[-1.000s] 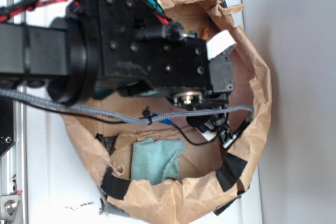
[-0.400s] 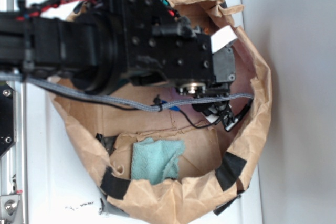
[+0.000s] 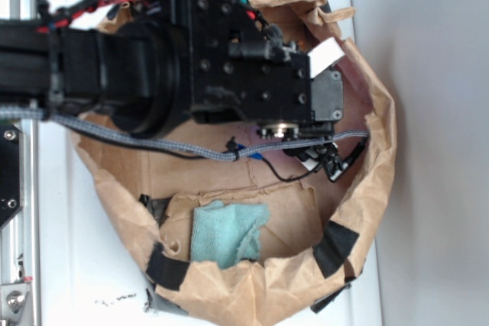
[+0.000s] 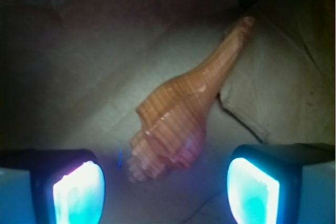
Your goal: Grab the shell.
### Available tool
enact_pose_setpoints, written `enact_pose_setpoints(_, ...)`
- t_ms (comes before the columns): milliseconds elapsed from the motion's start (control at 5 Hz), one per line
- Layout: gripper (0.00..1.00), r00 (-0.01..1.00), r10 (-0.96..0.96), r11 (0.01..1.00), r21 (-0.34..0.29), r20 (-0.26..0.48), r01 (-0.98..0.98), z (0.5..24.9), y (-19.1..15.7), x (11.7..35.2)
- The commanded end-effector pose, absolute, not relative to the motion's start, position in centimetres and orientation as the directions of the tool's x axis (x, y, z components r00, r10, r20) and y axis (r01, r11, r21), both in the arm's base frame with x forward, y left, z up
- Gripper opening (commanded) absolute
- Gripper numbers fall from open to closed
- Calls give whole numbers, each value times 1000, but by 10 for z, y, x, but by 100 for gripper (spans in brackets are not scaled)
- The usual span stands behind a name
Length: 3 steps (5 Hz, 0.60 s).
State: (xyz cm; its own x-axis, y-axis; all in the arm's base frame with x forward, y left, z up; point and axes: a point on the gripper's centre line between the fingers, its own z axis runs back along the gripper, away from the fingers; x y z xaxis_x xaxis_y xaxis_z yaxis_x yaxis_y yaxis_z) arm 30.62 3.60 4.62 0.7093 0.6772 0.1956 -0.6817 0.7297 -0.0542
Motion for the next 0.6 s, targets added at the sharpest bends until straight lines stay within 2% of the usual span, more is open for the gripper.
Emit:
enact_pose_setpoints(0, 100, 717, 677, 733, -63, 165, -677, 88, 59, 304)
enact_pose_setpoints(200, 100, 722, 677, 735, -81, 144, -673, 93, 71, 300)
enact_pose_setpoints(400, 100, 725, 673, 739, -94, 150, -667, 88, 82, 296)
